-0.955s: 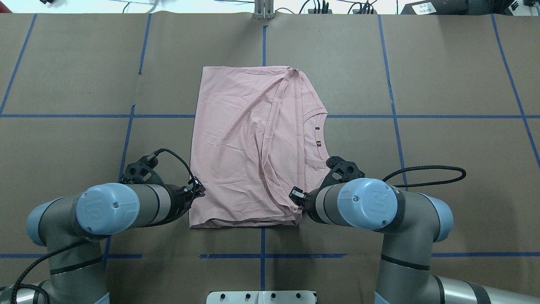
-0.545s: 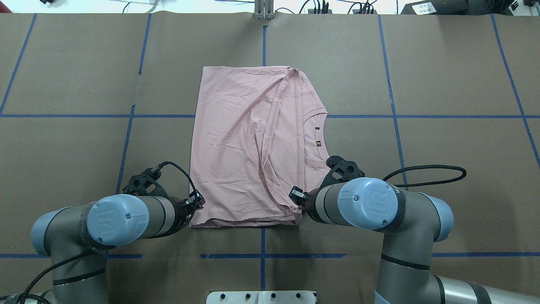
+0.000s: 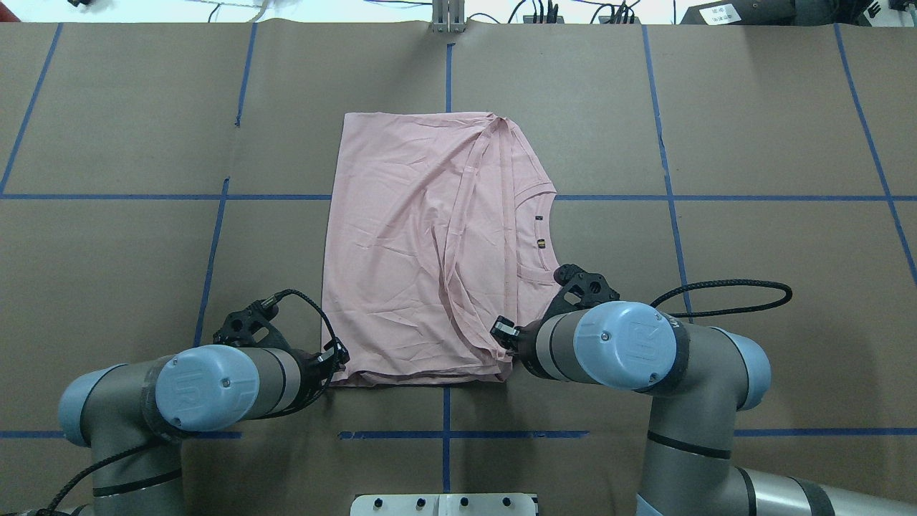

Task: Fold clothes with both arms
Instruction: 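Grasp the shirt's near corners with both grippers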

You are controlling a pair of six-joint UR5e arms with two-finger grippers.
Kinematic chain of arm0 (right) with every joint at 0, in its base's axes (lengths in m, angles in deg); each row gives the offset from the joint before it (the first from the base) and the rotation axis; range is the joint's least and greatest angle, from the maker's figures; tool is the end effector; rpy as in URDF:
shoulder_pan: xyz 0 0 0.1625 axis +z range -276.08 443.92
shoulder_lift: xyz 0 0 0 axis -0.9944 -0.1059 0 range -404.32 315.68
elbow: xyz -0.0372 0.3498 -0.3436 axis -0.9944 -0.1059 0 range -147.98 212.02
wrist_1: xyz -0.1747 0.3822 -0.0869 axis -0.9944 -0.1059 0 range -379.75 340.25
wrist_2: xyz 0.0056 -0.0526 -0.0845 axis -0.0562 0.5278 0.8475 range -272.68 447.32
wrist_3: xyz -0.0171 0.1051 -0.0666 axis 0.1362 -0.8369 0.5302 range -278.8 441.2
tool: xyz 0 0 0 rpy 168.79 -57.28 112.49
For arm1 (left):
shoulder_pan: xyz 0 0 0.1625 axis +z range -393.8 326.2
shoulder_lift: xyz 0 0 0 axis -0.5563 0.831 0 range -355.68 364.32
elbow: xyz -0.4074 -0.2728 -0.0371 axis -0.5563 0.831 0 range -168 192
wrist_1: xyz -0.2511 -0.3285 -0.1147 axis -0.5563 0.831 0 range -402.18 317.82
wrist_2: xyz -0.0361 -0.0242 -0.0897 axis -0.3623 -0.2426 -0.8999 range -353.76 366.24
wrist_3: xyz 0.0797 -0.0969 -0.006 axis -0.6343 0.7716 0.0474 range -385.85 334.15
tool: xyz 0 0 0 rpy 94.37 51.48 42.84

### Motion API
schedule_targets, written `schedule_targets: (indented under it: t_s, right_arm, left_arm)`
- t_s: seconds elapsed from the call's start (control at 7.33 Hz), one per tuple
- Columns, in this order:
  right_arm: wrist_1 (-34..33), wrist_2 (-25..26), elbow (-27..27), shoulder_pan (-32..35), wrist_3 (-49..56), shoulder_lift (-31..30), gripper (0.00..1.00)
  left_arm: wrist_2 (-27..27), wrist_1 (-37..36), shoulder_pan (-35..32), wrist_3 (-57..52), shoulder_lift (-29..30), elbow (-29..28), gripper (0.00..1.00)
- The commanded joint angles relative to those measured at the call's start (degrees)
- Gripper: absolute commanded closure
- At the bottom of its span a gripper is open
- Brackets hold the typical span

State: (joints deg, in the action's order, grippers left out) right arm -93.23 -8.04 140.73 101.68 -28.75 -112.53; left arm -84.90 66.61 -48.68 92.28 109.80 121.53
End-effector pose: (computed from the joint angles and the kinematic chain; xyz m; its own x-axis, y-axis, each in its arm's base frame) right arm -0.5838 -0.3145 0.3386 0.4089 0.4878 0.7712 -0.3921 0.8571 -0.3342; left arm 0.5709 -0.2871 0.3962 0.3898 -0.5912 -0.7061 0.4819 0.7843 -0.3907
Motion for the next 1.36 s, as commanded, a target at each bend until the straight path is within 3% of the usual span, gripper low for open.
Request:
schedule_targets:
  t_s: [0.0, 0.14, 0.55, 0.82, 0.95, 1.09, 1.23]
  right_arm:
    - [0.00, -0.09, 0.01, 0.00, 0.00, 0.01, 1.00]
    - [0.00, -0.09, -0.08, 0.00, 0.00, 0.01, 1.00]
    - [0.00, -0.09, 0.35, 0.00, 0.00, -0.60, 1.00]
    - [0.00, -0.09, 8.13, -0.52, -0.35, -7.06, 1.00]
    - [0.17, 0.08, 13.66, -2.35, -5.92, -10.24, 1.00]
    - [0.00, 0.00, 17.54, -2.20, -8.15, -10.36, 1.00]
    - [-0.09, -0.26, 17.06, -0.20, -7.74, -9.66, 1.00]
  left_arm:
    - [-0.09, -0.07, 0.20, 0.09, -0.09, -0.11, 0.74]
    - [-0.09, -0.07, 0.29, 0.26, -0.09, -0.02, 0.99]
    - [-0.09, -1.03, 0.73, 1.58, 0.17, 1.64, 1.00]
    - [-0.53, -11.09, 0.82, 1.67, 0.17, 13.45, 1.00]
    - [-2.88, -15.84, 1.25, 3.15, 0.34, 18.65, 1.00]
    - [-3.77, -18.94, 1.17, 3.69, 2.00, 22.18, 1.00]
    - [-3.43, -23.84, 0.21, 2.56, 6.02, 21.26, 1.00]
